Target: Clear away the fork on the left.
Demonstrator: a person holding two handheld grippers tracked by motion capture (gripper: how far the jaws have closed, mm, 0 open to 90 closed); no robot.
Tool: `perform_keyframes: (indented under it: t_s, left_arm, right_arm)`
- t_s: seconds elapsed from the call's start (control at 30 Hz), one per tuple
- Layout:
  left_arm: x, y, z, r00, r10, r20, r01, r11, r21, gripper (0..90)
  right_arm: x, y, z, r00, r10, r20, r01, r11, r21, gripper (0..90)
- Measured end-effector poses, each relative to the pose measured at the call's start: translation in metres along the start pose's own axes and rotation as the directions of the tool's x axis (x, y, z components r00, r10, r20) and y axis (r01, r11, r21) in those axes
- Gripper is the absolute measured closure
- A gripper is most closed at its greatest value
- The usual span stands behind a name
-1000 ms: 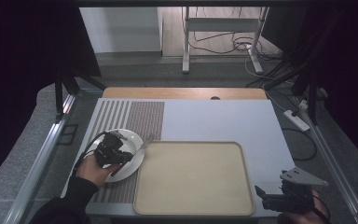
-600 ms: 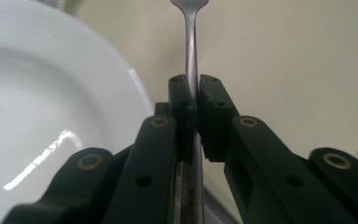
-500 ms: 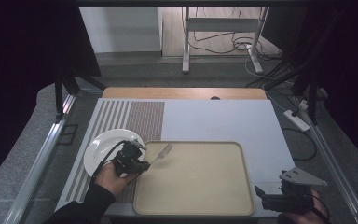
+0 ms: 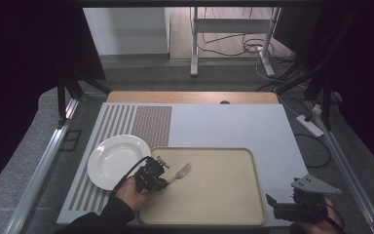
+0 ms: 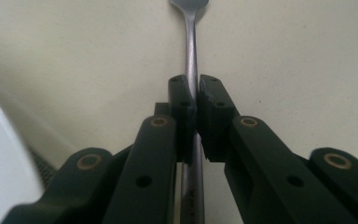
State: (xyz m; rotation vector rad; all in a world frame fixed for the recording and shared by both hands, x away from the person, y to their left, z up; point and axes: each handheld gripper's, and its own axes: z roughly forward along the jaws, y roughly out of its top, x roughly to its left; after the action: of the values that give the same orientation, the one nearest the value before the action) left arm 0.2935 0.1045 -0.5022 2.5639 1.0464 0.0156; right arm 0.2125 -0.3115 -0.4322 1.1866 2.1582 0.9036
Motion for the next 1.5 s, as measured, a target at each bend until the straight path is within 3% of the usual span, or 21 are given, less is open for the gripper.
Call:
perform_keyframes:
  t_s: [0.1,0.23,0.33,0.47,0.67,1.07,1.23,1.5]
  left_arm:
    - [0.0,0.002,0.004,1.0,0.006,0.006,-0.006,1.0,0.008,82.3]
    - [0.001,0.007,-0.006,0.9999,0.016,0.005,-0.016,0.9983,-0.056,80.8]
    - [-0.002,0.013,-0.011,0.9987,0.048,0.015,-0.047,0.9946,-0.093,88.6]
    - [-0.009,0.021,-0.002,0.9959,0.085,0.032,-0.082,0.9942,-0.069,88.8]
    - [-0.011,0.027,0.015,0.9925,0.122,0.006,-0.122,0.9925,-0.006,88.7]
    - [0.016,0.02,0.01,0.9996,0.027,-0.009,-0.027,0.9995,-0.015,88.7]
    - [0.028,0.015,0.007,0.9997,-0.018,-0.02,0.017,0.9997,-0.014,88.7]
    - [0.041,0.01,0.004,0.9983,-0.053,-0.022,0.053,0.9985,-0.011,88.7]
  right_arm:
    - [0.0,0.0,0.0,1.0,-0.001,0.001,0.001,1.0,0.0,0.0]
    - [0.0,0.0,0.0,1.0,-0.001,0.0,0.001,1.0,0.0,0.0]
    - [-0.001,0.0,0.001,1.0,0.0,-0.001,0.0,1.0,0.001,0.0]
    - [-0.001,0.0,0.0,1.0,0.0,-0.002,0.0,1.0,0.001,0.0]
    - [0.0,0.0,0.0,1.0,0.0,-0.002,0.0,1.0,0.0,0.0]
    - [-0.001,0.0,0.0,1.0,0.002,-0.004,-0.002,1.0,-0.003,0.0]
    - [-0.001,0.0,0.0,1.0,0.001,-0.005,-0.001,1.0,-0.003,0.0]
    - [-0.001,0.0,0.0,1.0,0.0,-0.006,0.0,1.0,-0.003,0.0]
